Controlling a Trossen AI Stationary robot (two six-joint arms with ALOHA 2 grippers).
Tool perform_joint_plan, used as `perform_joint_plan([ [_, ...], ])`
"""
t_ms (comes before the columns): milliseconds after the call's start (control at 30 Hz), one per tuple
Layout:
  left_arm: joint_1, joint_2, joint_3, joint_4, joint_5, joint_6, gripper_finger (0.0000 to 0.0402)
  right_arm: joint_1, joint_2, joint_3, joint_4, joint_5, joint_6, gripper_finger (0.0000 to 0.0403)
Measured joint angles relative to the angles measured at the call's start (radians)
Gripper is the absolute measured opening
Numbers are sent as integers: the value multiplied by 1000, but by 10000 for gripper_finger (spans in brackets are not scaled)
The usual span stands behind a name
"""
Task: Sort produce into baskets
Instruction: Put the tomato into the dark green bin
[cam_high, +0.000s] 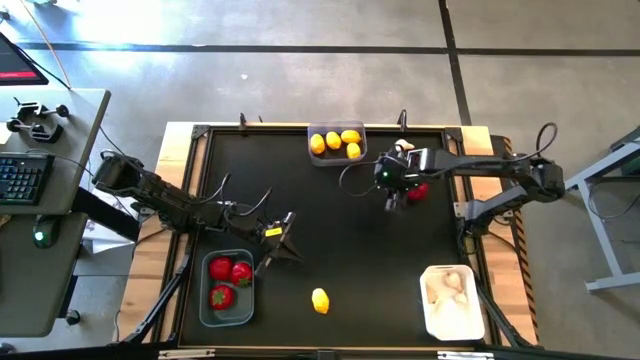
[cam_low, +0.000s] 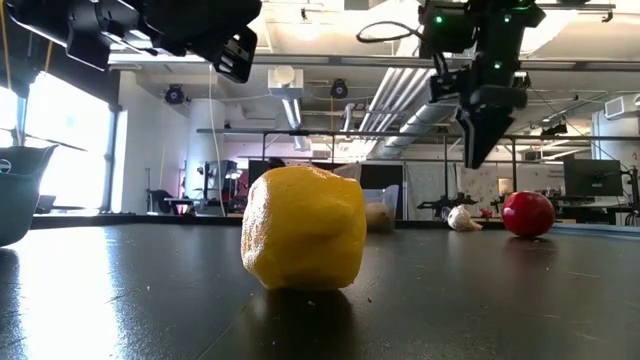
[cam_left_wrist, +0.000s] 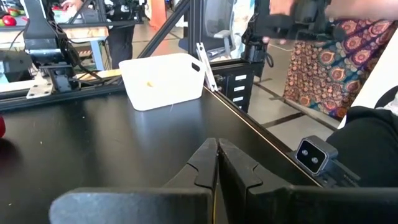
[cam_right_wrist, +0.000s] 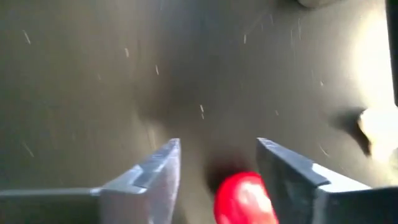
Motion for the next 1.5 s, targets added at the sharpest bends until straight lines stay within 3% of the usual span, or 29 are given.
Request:
perform_joint_plan([
  [133,0,0,0,-8,0,1,0,0,0,-2,-95,44,-70,242],
  [267,0,0,0,-9,0,1,0,0,0,-49,-133,114,-171,262],
  [433,0,0,0,-9,0,3,0,-9,0,-63,-143,161,-268,264],
  [767,1,0,0,-10,0,11,0,-97,8,-69,-149,123,-332,264],
  [1233,1,0,0,-22,0,19,0,-132,173,-69,-176,128,-372,264],
  [1500,1,0,0,-31,1,19,0,-160,236,-69,-195,187,-386,264],
])
